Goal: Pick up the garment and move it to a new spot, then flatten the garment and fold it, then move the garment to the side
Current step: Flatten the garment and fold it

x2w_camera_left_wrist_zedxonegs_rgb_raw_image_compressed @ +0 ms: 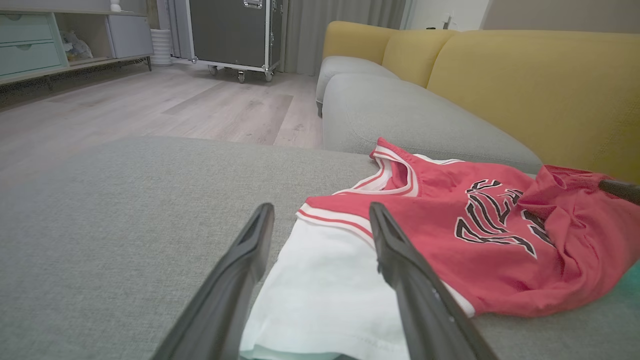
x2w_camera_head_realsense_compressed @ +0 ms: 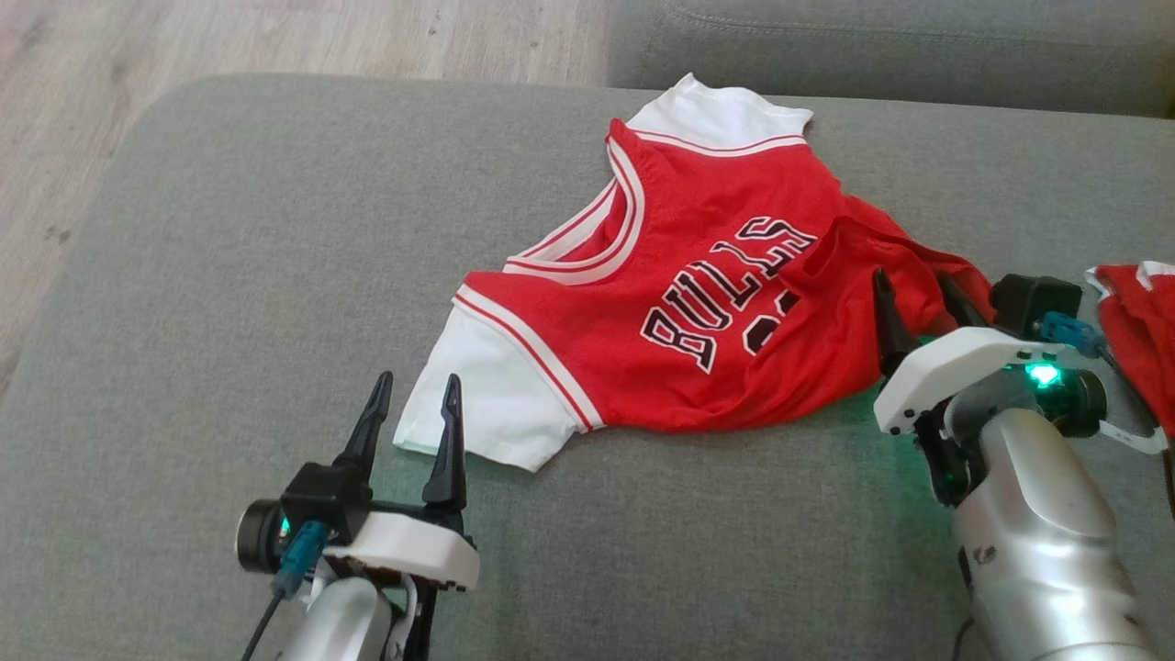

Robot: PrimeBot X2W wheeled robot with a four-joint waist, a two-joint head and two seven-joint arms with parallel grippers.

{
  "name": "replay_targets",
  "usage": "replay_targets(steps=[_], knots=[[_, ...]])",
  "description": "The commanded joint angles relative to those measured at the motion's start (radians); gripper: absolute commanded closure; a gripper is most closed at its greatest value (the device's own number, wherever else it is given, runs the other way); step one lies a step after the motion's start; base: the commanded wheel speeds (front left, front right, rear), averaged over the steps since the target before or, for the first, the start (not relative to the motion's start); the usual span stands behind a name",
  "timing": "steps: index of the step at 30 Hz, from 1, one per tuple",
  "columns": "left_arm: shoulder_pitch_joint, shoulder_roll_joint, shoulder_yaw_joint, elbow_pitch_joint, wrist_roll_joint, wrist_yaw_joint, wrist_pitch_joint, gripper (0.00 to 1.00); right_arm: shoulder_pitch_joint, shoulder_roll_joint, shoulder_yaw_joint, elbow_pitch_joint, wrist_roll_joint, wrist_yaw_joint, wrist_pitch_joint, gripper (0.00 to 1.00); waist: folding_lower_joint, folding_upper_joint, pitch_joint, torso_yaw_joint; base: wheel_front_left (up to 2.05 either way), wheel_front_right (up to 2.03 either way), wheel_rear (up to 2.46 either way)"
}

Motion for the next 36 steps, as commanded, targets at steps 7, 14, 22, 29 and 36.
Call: replay_targets(steps=[7,14,22,29,36], knots=[[-0.051,0.001,0.025,-0.017,-0.004,0.002,-0.01,0.0,-0.089,-0.002,0.015,0.073,-0.007,-0.001,-0.049,1.0,-0.0001,0.0,0.008,0.006,0.0,0.0,0.0],[-0.039,0.001,0.032,-0.008,-0.01,0.008,-0.011,0.0,-0.073,-0.002,0.039,0.093,0.0,-0.001,-0.118,1.0,-0.0001,0.0,-0.015,-0.028,0.0,0.0,0.0],[-0.013,0.001,0.042,-0.001,-0.018,0.014,-0.012,0.0,0.032,-0.002,0.05,0.027,0.097,-0.001,-0.141,1.0,-0.0001,0.0,-0.061,-0.086,0.0,0.0,0.0],[0.007,-0.002,0.049,-0.006,-0.021,0.017,-0.013,0.0,0.181,-0.002,0.039,-0.086,0.186,-0.001,-0.086,1.0,-0.0001,0.0,-0.087,-0.143,0.0,0.0,0.0],[0.02,-0.005,0.049,-0.005,-0.02,0.017,-0.013,0.0,0.311,-0.002,0.002,-0.192,0.217,-0.001,0.002,0.85,-0.0001,0.0,-0.102,-0.176,0.0,0.0,0.0]])
